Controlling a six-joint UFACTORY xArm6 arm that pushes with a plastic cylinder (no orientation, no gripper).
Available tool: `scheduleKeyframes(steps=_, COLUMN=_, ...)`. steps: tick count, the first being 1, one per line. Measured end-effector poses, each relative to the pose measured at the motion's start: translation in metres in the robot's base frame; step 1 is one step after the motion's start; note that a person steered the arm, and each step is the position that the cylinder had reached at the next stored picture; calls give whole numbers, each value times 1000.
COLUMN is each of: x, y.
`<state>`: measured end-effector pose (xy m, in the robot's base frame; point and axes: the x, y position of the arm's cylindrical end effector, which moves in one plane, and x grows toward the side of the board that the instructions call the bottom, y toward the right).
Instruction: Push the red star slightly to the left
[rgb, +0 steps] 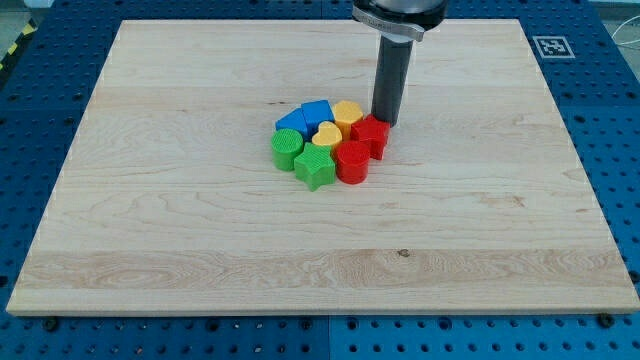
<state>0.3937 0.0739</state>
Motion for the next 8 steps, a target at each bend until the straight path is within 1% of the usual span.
scheduleKeyframes(steps=2, x=-6, y=10)
scheduleKeyframes(steps=3, x=-6, y=48)
scheduleKeyframes(steps=4, x=3, y=75)
scheduleKeyframes(steps=5, x=23, y=75)
scheduleKeyframes(steps=8, x=23, y=5)
